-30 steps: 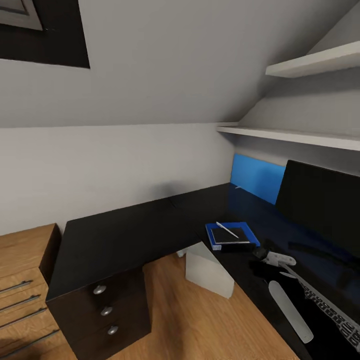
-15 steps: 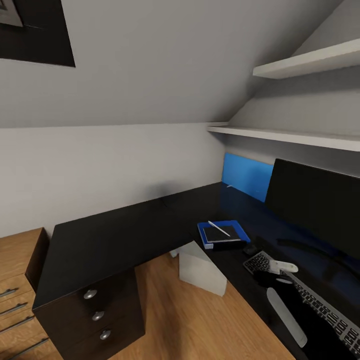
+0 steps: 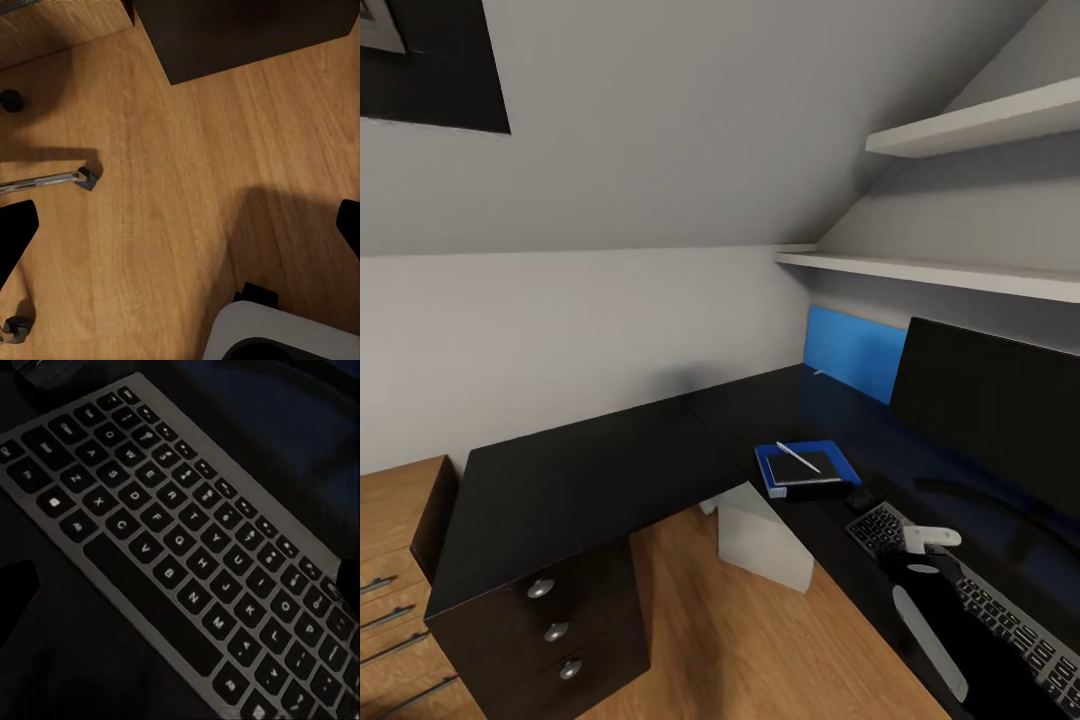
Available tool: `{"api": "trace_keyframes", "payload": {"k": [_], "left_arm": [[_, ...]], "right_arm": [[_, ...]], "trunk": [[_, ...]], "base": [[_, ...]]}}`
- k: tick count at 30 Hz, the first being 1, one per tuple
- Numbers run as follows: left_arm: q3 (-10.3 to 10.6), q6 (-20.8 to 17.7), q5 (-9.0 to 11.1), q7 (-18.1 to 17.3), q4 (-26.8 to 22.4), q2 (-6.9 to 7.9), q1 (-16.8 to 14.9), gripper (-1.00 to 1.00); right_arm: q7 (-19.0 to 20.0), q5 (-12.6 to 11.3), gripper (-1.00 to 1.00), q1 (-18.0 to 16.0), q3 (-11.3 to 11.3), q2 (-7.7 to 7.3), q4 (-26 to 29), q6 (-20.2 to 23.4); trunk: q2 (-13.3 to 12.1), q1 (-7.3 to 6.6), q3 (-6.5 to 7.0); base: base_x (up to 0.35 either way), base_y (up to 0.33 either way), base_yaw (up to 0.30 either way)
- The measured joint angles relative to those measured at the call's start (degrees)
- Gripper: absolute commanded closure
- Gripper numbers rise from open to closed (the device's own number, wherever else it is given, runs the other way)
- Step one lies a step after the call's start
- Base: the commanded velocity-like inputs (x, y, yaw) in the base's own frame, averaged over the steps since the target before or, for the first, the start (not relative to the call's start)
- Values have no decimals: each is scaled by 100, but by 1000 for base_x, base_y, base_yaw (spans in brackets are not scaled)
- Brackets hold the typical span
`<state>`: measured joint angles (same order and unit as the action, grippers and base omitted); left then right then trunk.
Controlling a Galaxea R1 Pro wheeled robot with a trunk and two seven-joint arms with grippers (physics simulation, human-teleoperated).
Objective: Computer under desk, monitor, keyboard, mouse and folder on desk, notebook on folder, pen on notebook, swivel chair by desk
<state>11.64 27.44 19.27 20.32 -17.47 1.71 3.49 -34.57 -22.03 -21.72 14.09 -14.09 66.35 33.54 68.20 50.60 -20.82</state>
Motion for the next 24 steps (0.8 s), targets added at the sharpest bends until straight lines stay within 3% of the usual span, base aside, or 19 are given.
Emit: {"api": "trace_keyframes", "payload": {"k": [6, 10, 17, 24], "left_arm": [[0, 17, -4, 6, -50, -14, 0, -100], [0, 18, -2, 6, -69, -22, 0, -100], [8, 14, -4, 5, -73, -35, 0, -100], [9, 13, -8, 6, -68, -36, 0, -100]], "right_arm": [[2, 167, -100, -14, 8, 11, -201, 41], [7, 319, -100, -16, 18, 135, -313, 146], [15, 1028, -100, -19, 28, 403, -609, 205], [18, 1225, -100, -20, 25, 476, -690, 205]], "trunk": [[0, 0, 0], [0, 0, 0], [280, 153, -125], [561, 307, -251]], "base": [[0, 0, 0], [0, 0, 0], [0, 0, 0], [0, 0, 0]]}}
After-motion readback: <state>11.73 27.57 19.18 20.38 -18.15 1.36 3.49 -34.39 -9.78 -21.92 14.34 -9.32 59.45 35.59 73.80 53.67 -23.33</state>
